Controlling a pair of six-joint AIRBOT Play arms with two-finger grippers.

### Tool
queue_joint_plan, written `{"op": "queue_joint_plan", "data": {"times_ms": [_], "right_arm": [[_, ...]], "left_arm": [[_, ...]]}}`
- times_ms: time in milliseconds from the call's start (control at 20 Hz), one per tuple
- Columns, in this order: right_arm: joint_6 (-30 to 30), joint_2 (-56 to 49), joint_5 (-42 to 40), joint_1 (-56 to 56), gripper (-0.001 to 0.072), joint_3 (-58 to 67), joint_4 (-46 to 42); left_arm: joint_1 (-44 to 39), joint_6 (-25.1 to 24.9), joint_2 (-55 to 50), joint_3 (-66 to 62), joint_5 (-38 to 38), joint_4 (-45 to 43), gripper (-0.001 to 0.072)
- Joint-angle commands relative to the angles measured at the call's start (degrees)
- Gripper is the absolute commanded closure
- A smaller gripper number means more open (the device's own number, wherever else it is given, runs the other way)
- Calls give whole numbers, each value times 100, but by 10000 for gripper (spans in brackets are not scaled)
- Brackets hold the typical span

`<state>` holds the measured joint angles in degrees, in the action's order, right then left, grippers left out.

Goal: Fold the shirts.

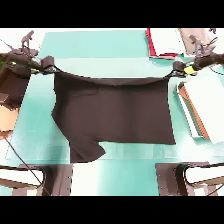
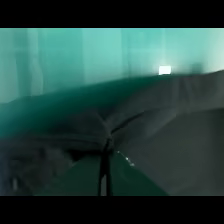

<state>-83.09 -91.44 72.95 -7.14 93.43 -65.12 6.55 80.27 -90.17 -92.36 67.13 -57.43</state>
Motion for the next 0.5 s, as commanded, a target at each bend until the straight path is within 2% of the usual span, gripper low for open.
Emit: {"op": "queue_joint_plan", "data": {"times_ms": [0, 100, 250, 450], "right_arm": [[-87, -627, -103, 70, 698, 667, -52], [42, -557, 173, 13, 698, 855, -116], [109, -122, 317, 7, 698, 245, -590], [107, 225, 140, 4, 698, -887, -743]], "left_arm": [[-17, -245, -398, -59, -389, -46, 681], [83, -343, -398, -212, 168, -57, 681], [225, -328, -398, -28, 885, -367, 681], [164, -389, -400, 761, 723, -389, 681]]}}
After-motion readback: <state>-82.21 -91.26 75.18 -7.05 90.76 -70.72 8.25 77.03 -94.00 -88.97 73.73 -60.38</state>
